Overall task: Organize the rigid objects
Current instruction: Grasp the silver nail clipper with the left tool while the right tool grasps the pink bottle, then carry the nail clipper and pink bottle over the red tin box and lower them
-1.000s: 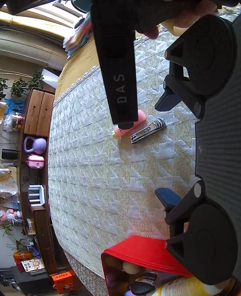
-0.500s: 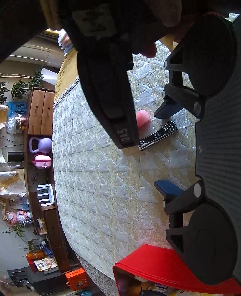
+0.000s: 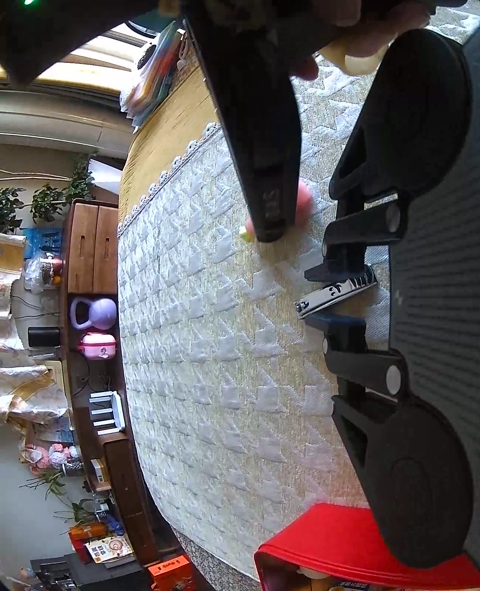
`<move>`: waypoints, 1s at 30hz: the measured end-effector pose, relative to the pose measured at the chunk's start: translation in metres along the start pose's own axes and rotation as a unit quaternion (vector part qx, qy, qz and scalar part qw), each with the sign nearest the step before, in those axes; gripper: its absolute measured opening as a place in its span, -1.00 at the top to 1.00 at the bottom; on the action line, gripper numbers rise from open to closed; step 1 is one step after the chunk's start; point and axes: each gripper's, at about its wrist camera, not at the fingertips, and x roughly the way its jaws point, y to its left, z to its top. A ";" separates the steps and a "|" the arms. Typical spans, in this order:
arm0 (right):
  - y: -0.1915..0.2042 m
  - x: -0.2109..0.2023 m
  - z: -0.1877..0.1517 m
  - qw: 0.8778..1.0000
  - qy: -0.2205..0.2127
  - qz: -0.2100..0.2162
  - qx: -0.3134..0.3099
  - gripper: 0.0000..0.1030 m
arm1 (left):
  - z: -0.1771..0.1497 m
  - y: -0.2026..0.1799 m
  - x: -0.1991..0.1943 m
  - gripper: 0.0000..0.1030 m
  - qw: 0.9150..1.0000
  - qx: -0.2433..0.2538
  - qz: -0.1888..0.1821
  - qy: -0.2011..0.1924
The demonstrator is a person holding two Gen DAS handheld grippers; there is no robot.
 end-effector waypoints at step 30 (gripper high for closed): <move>0.056 -0.103 -0.060 0.999 -0.019 0.046 -0.005 0.71 | -0.020 0.072 -0.089 0.80 0.997 -0.064 -0.045 0.002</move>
